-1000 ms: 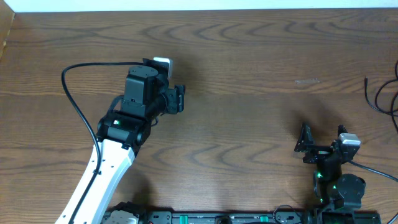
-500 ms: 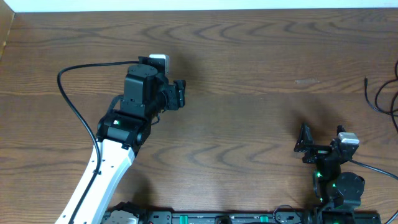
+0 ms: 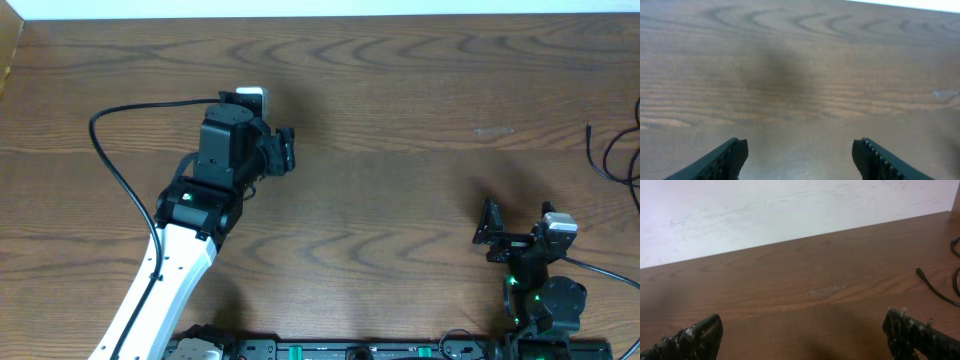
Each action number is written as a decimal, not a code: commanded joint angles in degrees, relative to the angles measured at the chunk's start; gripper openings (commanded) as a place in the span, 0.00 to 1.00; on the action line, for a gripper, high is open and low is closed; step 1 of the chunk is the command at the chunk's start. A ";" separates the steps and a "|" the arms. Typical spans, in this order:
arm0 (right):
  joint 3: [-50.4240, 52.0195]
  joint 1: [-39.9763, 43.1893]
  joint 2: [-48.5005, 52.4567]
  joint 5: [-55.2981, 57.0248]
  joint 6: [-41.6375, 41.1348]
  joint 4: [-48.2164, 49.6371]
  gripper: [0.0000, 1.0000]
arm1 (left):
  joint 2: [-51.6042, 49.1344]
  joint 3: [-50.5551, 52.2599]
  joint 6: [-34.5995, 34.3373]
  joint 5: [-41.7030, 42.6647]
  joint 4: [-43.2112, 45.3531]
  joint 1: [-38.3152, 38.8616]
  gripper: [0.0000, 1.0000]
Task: Untangle cables
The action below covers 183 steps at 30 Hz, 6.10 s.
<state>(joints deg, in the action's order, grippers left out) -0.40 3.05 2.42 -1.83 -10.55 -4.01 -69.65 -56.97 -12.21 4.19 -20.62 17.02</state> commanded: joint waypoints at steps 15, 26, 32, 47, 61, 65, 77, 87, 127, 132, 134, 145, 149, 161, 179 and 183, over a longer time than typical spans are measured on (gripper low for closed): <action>0.09 0.28 0.22 0.20 -0.57 -0.24 0.99 | 2.69 7.61 -2.05 -2.23 19.91 0.90 0.72; 0.09 0.28 0.22 0.20 -0.57 -0.24 0.99 | 23.23 19.12 -3.52 -6.19 18.71 -0.81 0.72; 0.09 0.28 0.22 0.20 -0.57 -0.24 0.99 | 43.19 29.07 -4.63 -6.29 12.92 -2.62 0.73; 0.09 0.28 0.22 0.20 -0.57 -0.24 0.99 | 63.98 45.31 -4.63 -6.64 16.46 -7.08 0.72; 0.09 0.28 0.22 0.20 -0.57 -0.24 0.99 | 69.57 56.74 -5.03 -11.39 31.91 -8.37 0.72; 0.09 0.28 0.22 0.20 -0.57 -0.24 0.99 | 69.57 56.74 -5.07 -11.30 26.47 -9.73 0.72; 0.09 0.28 0.22 0.20 -0.57 -0.24 0.99 | 69.57 56.74 -3.15 -9.81 16.76 -12.02 0.72; 0.09 0.28 0.22 0.20 -0.57 -0.24 0.99 | 69.37 56.72 -2.69 -7.43 16.59 -12.39 0.73; 0.09 -0.07 -2.14 0.17 -0.57 -0.15 0.99 | 69.37 56.72 -2.71 -7.41 16.59 -12.39 0.73; 0.09 -0.44 -2.14 0.20 -0.57 -0.13 0.99 | 69.37 56.72 -2.71 -7.43 16.59 -12.39 0.72; 0.09 -0.52 -2.14 0.20 -0.57 -0.13 0.99 | 69.37 56.72 -2.69 -7.41 16.59 -12.39 0.72; 0.09 -0.50 -2.12 0.17 -0.57 -0.13 0.99 | 69.37 56.72 -2.71 -7.43 16.59 -12.39 0.72; 0.09 -0.50 -2.12 0.20 -0.57 -0.13 0.99 | 69.37 56.72 -2.71 -7.43 16.59 -12.39 0.72; 0.09 -0.50 -2.12 0.17 -0.57 -0.13 0.99 | 69.37 56.72 -2.69 -7.43 16.59 -12.39 0.72; 0.09 -0.50 -2.12 0.17 -0.57 -0.13 0.99 | 69.37 56.72 -2.71 -7.43 16.59 -12.39 0.72; 0.09 -0.50 -2.12 0.20 -0.57 -0.13 0.99 | 69.37 56.72 -2.71 -7.41 16.59 -12.39 0.72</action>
<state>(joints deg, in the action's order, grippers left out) -0.40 2.98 0.84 -1.72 -10.70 -3.97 -0.58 -1.06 -16.05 -2.92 -1.28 4.93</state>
